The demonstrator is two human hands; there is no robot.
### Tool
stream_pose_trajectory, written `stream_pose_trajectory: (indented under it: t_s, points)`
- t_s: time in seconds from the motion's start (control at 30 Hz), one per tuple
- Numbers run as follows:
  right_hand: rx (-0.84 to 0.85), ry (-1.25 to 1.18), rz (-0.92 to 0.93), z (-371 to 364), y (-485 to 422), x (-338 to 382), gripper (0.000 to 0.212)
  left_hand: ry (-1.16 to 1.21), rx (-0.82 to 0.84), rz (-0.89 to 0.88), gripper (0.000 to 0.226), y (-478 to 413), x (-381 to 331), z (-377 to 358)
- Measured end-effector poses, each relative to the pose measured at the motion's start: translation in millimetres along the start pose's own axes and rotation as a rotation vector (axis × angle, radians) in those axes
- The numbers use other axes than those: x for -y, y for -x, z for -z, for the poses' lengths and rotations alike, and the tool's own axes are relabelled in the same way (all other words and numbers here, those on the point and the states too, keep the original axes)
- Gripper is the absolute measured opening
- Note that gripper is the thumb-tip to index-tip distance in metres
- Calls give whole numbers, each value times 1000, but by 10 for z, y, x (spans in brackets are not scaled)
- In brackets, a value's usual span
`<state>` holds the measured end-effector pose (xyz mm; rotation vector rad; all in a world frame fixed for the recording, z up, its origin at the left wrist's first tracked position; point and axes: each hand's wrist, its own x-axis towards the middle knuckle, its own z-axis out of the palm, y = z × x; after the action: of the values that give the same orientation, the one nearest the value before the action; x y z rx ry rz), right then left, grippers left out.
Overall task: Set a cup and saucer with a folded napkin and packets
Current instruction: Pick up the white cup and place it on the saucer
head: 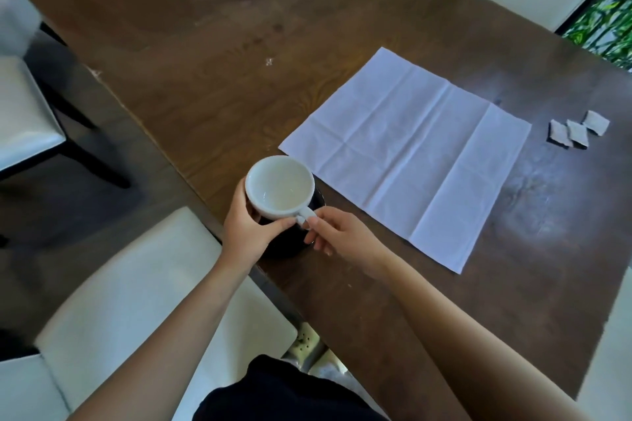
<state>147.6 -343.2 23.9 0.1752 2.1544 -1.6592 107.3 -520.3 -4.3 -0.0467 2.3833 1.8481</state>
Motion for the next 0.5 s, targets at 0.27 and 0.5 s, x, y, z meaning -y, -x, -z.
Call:
stream_pose_trajectory:
  t_s: [0.27,0.5]
  points:
    - [-1,36,-32,-237,-19,-91,18,-34,91,-17,93,34,182,148]
    - [-36,76,-29,-316,-2,-123,18,-39,97,-8,95,51,204,169]
